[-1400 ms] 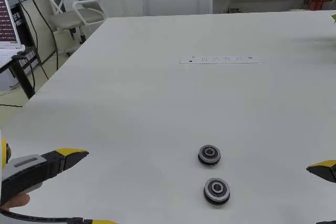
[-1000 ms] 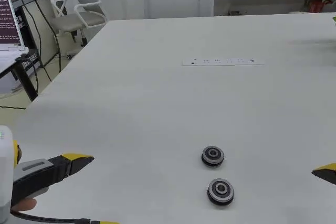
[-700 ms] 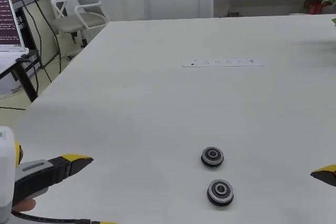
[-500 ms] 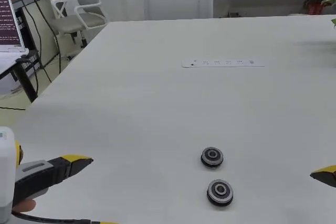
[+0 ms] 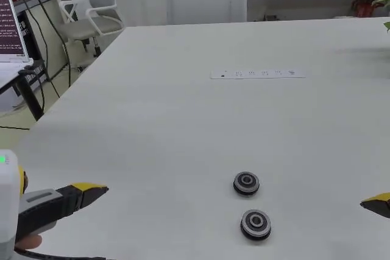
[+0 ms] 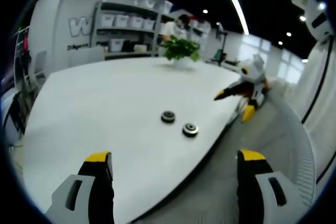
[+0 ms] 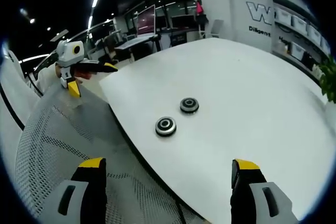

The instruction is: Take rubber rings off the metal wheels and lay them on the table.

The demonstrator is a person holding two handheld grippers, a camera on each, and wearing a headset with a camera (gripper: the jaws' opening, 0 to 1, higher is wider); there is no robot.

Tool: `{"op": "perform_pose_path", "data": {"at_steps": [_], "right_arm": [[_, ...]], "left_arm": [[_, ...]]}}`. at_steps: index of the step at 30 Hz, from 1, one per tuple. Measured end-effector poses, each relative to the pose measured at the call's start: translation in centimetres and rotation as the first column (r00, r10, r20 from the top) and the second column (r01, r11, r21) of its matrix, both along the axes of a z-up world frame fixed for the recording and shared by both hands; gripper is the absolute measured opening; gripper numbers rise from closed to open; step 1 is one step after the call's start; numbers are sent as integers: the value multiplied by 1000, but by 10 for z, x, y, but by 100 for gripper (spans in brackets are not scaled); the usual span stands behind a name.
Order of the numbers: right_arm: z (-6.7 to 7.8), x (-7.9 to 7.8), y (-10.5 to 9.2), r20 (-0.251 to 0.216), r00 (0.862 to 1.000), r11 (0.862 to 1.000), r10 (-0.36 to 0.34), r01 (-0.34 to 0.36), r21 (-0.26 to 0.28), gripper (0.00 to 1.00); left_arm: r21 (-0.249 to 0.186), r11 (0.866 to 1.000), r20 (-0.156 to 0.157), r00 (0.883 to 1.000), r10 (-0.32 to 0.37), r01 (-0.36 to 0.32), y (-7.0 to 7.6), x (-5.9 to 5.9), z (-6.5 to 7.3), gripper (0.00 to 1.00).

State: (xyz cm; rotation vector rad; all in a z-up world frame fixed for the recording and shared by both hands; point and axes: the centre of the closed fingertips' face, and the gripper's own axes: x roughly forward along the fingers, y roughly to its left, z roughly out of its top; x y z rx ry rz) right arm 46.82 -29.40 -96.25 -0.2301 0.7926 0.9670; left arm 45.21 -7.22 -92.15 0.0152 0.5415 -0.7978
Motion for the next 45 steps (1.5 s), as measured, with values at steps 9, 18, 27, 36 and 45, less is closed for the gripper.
{"op": "perform_pose_path", "data": {"at_steps": [9, 18, 27, 36, 45], "right_arm": [[0, 0, 0, 0, 1000, 1000, -2, 2, 2, 99], [1, 0, 0, 2, 1000, 1000, -9, 9, 5, 99], [1, 0, 0, 1, 1000, 1000, -5, 5, 5, 99], [0, 1, 1, -3, 1000, 1000, -7, 7, 7, 99], [-1, -1, 2, -9, 1000, 1000, 14, -14, 3, 99]], "left_arm": [[-1, 1000, 0, 1000, 1, -1, 0, 0, 0, 100], [-3, 1000, 2, 1000, 2, -2, -1, 0, 1, 100], [0, 1000, 20, 1000, 3, -3, 0, 1, 2, 100], [22, 1000, 77, 997, 7, -9, 3, 6, 8, 97], [-10, 1000, 115, 993, -14, 15, -6, 1, 24, 99]]}}
